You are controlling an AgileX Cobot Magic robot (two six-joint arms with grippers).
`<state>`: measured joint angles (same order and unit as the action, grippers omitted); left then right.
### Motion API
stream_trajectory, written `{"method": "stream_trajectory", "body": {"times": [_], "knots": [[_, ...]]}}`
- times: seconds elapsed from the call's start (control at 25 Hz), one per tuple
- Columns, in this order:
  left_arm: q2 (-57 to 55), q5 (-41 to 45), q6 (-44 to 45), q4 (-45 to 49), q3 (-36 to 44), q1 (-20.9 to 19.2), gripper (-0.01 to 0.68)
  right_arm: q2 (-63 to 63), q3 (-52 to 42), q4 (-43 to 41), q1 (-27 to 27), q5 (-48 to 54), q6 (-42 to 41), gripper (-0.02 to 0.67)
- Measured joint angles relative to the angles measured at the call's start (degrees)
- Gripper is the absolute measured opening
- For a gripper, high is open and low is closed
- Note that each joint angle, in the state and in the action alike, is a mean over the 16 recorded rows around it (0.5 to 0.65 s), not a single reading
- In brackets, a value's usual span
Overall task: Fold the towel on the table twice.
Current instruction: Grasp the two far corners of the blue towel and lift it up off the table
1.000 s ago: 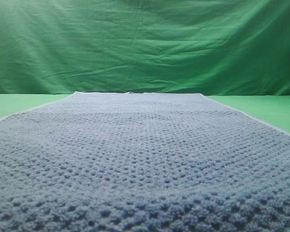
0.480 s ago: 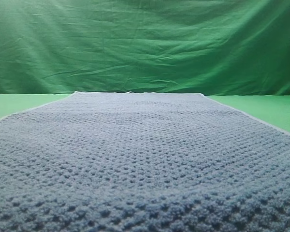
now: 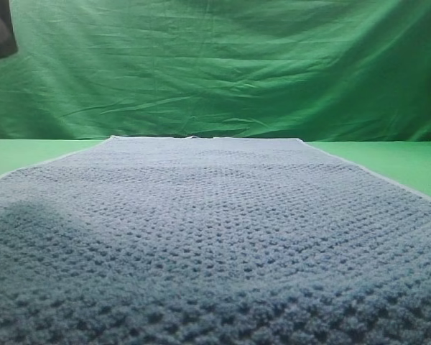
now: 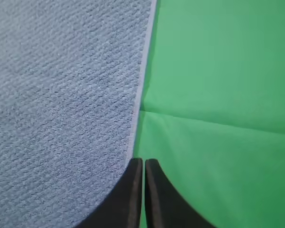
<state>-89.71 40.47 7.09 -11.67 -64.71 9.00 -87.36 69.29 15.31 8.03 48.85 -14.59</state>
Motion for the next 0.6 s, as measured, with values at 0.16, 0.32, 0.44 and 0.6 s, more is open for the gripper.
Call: {"method": "stream_trajectory", "body": {"times": [0.16,0.32,0.44,0.6], "knots": [[-6.04,-1.45,0.27,-0.99,-2.61,-1.6,0.0,-7.65,4.7,-3.31,2.11,0.83,2.7,0.0],[-10.88,-3.03,0.87,-2.28,-5.03,-2.8,0.0,-14.08,8.38,-5.61,3.96,0.39,4.39,0.006],[-13.77,-3.98,1.34,-3.13,-6.8,-3.08,0.006,-17.68,10.28,-6.45,4.64,-0.58,4.99,0.042],[-16.58,-4.61,1.75,-3.96,-8.76,-3.1,0.072,-20.84,11.59,-6.59,4.79,-2.39,4.5,0.155]]}}
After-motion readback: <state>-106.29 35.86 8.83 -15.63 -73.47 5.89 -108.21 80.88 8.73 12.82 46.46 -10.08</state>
